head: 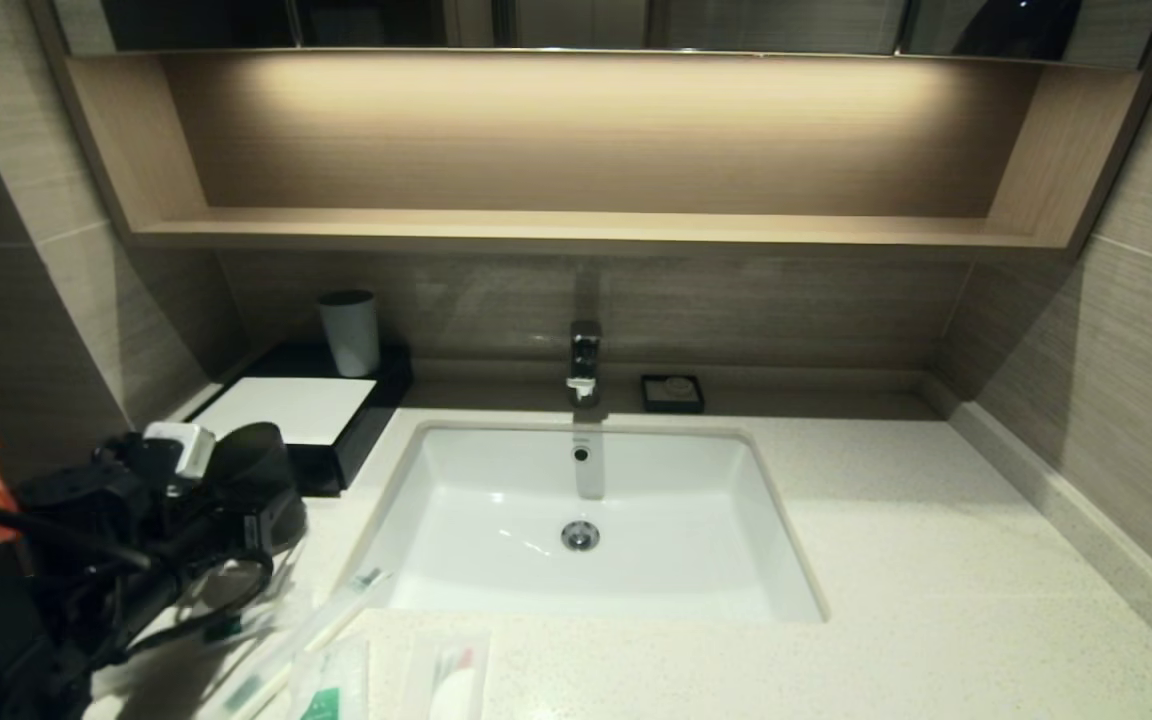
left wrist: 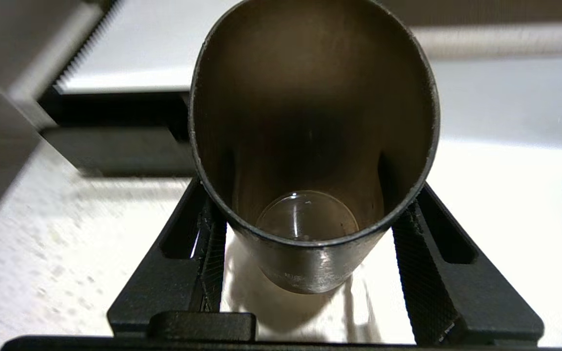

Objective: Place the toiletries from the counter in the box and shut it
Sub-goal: Pick up the cup, then place the cup on the storage box

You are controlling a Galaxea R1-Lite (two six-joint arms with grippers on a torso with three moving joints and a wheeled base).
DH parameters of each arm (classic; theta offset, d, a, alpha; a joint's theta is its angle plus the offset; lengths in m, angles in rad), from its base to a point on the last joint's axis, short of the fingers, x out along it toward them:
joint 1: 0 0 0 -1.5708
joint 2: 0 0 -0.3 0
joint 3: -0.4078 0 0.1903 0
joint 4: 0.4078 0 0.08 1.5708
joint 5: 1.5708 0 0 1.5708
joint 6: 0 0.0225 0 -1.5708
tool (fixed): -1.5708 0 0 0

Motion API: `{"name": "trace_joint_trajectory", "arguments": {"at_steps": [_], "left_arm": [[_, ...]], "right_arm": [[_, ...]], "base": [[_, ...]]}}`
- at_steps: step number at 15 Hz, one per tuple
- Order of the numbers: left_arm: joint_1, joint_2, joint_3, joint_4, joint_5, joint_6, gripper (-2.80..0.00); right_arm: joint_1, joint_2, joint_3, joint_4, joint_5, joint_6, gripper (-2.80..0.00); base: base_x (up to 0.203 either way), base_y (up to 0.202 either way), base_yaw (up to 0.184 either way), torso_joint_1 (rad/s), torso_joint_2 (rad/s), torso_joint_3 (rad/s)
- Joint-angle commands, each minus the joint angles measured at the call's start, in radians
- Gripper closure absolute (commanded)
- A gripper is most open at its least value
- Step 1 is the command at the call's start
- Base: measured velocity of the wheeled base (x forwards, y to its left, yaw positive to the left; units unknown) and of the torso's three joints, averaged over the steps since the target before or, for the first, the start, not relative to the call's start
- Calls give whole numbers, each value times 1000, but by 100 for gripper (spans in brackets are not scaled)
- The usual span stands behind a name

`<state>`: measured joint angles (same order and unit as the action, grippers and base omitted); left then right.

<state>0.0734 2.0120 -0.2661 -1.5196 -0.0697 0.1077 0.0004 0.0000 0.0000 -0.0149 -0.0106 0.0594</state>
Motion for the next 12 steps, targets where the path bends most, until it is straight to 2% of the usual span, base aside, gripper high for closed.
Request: {"name": "trace_joint_trajectory", "arguments": {"at_steps": [1,3,5,8,12], "left_arm": [[0,-133,-24,-10,38,-1,0],[0,-220,-41,3,105,-3,0],[2,-251,-71,22,138,-4,0],[44,-248,-212,83,236,-4,0],[98,-116,-344,181,242,-11,0]], "right_arm": [[1,2,0,0,0,0,0],[0,2,0,0,0,0,0],[1,2,0,0,0,0,0],[1,1,0,0,0,0,0],[0,2,0,0,0,0,0]], "base": [[0,0,0,0,0,0],[0,0,0,0,0,0],[0,0,0,0,0,0],[0,0,0,0,0,0],[0,0,0,0,0,0]]}}
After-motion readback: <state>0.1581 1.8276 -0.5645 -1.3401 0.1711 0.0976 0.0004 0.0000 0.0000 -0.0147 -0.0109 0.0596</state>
